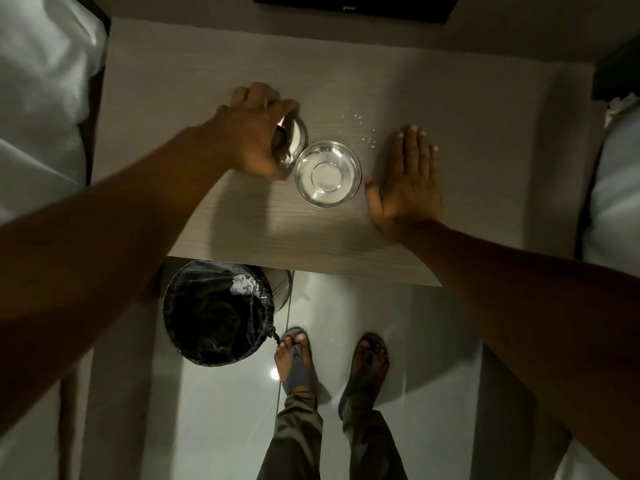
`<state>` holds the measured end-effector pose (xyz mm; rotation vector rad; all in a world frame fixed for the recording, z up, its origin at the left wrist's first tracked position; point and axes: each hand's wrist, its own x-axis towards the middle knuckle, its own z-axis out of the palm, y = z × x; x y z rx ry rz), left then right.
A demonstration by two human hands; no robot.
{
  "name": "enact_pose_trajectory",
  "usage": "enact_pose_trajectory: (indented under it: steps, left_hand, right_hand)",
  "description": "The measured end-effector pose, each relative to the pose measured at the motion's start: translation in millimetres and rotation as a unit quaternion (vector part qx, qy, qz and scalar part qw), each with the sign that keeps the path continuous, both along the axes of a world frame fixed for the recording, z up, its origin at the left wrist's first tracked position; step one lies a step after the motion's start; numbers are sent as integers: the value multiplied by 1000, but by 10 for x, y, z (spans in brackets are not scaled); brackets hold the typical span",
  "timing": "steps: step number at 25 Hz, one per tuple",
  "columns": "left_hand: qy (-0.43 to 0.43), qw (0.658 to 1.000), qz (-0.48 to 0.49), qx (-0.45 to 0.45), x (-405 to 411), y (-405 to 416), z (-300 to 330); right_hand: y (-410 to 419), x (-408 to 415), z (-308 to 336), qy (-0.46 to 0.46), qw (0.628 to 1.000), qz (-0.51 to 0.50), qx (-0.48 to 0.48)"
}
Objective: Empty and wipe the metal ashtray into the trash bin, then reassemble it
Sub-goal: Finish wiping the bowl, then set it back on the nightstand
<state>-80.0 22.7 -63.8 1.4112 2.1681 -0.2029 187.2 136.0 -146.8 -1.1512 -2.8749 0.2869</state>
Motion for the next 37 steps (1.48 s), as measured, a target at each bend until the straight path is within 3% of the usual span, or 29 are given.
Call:
enact_pose_trajectory:
  steps: [4,12,15,19,37]
  left_hand:
    - [-7,999,-40,-13,29,179,-72]
    - [91,996,16,-6,79,-36,123]
    - [85,995,-31,38,402,-17,240]
    - [79,991,-106,5,931,194,221]
    - [93,990,-102,-26,1015,365,75]
  right_hand:
    - [0,97,-10,-10,1000,-7,-5]
    - [-36,4,22,-11,1000,0,-15]
    - [-42,-20,34,-17,1000,6,-16]
    - [-53,47,15,-18,1000,-4,-16]
    - [14,115,-3,-15,1000,-14,-17]
